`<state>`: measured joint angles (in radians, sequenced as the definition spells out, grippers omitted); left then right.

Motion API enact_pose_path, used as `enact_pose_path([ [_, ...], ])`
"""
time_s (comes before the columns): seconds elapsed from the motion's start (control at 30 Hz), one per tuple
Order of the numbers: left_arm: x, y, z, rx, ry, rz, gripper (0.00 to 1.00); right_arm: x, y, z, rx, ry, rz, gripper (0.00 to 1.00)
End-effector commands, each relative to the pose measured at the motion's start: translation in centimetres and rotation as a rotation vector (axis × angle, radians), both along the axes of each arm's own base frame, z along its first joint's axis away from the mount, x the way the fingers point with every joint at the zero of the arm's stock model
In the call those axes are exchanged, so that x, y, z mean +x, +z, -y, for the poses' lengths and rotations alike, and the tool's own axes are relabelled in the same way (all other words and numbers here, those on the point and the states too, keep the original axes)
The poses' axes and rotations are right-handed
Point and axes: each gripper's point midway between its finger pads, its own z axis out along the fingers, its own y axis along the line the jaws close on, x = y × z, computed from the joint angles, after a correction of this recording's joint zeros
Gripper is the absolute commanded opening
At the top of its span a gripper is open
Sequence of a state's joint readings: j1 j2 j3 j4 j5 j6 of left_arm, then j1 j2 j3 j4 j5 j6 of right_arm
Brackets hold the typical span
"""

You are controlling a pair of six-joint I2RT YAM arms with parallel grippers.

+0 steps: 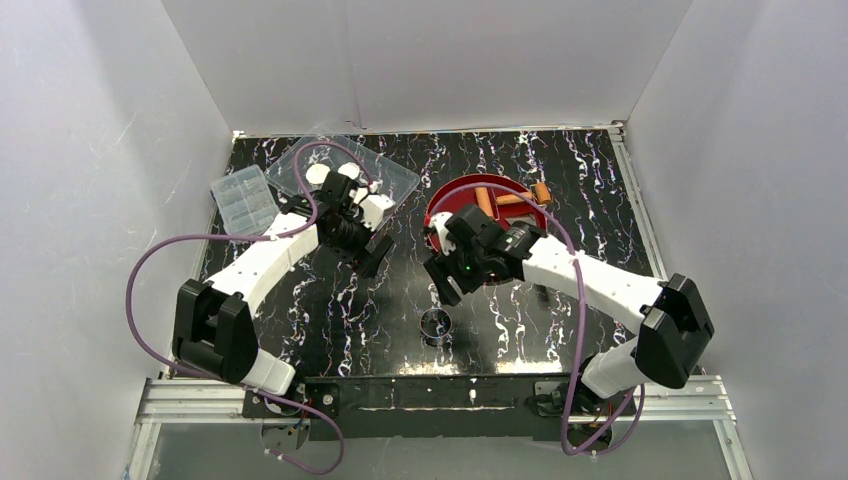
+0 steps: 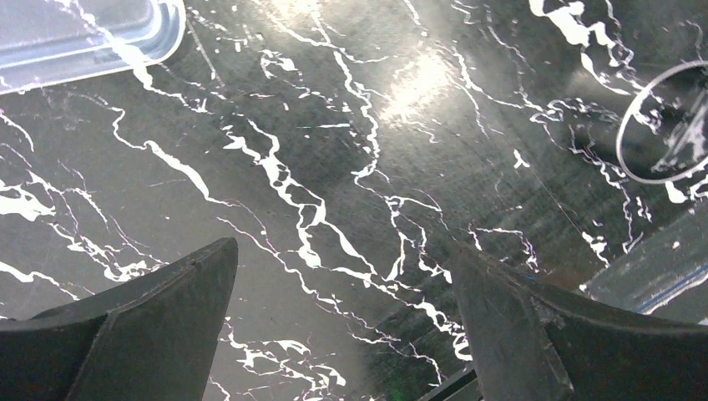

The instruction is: Roll out the dumpling wrappers from the dough

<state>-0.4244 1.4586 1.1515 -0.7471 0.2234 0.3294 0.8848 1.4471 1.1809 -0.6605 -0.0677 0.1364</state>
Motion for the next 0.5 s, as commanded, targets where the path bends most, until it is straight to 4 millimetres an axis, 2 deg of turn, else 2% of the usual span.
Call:
enact_pose_path([
  [0.0, 1.0, 0.0, -0.4, -0.009, 0.061, 0.005, 0.98, -1.9, -1.5, 0.2, -0.022, 0.001, -0.042, 0.79],
  [0.3, 0.5, 0.0, -0.5, -0.02, 0.059, 0.016, 0.98, -3.4, -6.7, -1.4, -0.097, 0.012, -0.139, 0.76],
  [0.47, 0.6, 0.3, -0.5, -0.025, 0.058, 0.03, 0.98, -2.8, -7.7, -2.1, -0.125, 0.004, -0.134, 0.67],
])
